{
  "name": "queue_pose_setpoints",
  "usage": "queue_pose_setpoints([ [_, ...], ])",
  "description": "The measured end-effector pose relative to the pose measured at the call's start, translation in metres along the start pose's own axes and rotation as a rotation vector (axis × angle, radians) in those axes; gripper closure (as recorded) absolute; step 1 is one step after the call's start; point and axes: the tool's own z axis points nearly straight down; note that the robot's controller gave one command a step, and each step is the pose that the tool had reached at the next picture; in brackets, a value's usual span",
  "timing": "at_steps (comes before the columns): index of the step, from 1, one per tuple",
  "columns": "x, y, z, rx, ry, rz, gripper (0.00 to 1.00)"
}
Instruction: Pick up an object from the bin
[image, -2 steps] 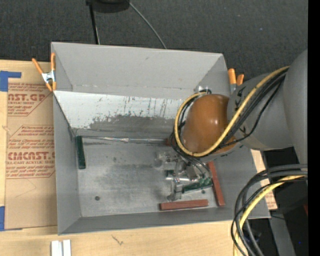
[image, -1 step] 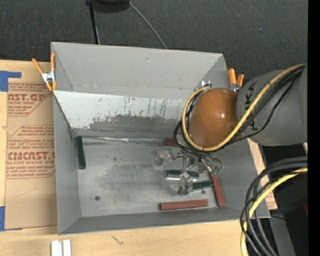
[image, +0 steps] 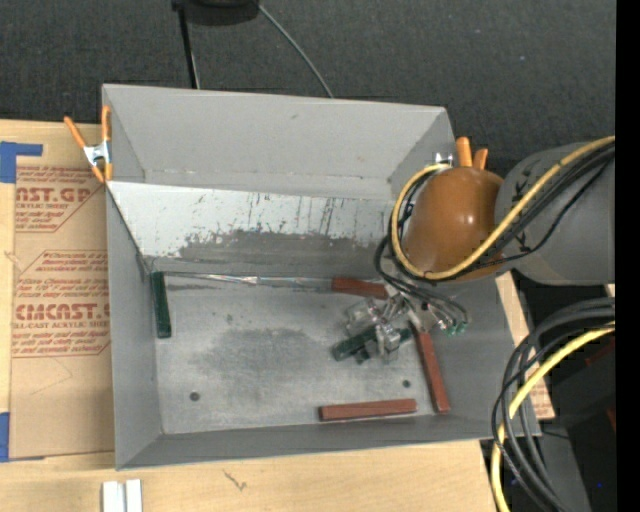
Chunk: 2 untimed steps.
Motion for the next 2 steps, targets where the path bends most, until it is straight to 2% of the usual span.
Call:
queue_pose_setpoints([
  [1, 0.000, 0.000, 0.000, 0.000, 0.000, 0.000, 1.00],
  [2, -0.028, 0.014, -0.135, 0.000, -0.006, -0.012, 1.00],
])
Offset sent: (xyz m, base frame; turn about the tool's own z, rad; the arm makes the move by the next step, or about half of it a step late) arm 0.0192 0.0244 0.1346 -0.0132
